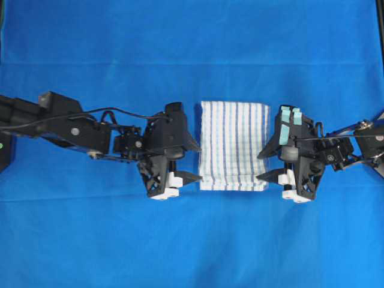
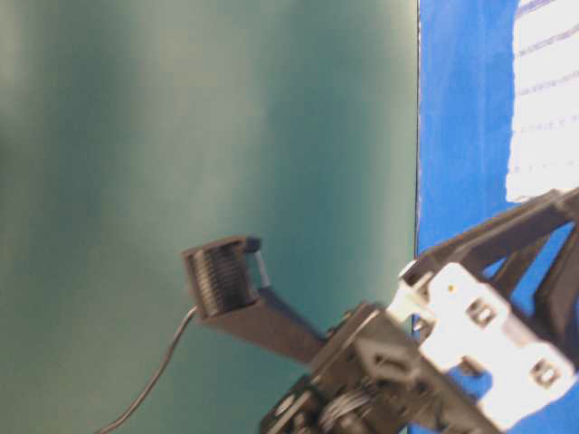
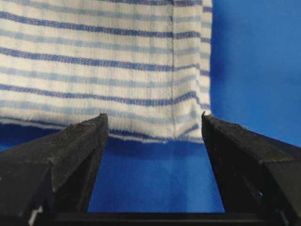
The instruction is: Fold the blue towel.
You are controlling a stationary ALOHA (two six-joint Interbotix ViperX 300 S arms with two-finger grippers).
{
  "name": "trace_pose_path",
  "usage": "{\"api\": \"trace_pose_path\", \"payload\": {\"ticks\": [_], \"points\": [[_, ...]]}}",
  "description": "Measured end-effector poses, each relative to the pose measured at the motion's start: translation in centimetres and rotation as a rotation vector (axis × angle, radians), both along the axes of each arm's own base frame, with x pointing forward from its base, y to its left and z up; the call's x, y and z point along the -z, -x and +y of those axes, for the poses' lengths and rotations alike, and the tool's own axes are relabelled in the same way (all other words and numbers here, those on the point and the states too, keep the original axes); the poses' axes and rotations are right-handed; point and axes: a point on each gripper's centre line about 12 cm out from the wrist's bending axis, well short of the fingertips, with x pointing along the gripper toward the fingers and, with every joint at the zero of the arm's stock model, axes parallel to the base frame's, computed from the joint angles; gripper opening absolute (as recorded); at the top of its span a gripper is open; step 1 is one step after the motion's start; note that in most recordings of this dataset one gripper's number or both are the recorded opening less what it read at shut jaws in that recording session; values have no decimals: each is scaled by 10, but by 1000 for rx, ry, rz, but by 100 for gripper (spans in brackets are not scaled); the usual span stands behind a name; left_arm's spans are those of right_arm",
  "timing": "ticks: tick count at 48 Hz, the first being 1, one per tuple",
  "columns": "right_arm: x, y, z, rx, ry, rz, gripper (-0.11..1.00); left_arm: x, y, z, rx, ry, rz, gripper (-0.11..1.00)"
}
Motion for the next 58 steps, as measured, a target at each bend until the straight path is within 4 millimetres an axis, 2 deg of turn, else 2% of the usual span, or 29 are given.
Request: {"api": "trace_pose_path", "payload": {"ticks": [7,19,33,40,47,58], "points": [[-21,4,-5,19,37,-15,58,-27,17,6,-12,3,-17,70],[-74,31,-18,54,96,-120,58,-79,62,15,-16,-7,-131,70],[-118,83,-33,92,152,-299,58,-105,119,21,9,-66,-257,70],[-123,107,-41,114,185,-349,58,-116,152,26,-3,-73,-354,70],[-115,123,-45,116,208,-382,58,-127,187,29,-12,-83,-450,70],[-100,134,-46,108,217,-393,58,-114,230,32,-12,-115,-520,70]]}}
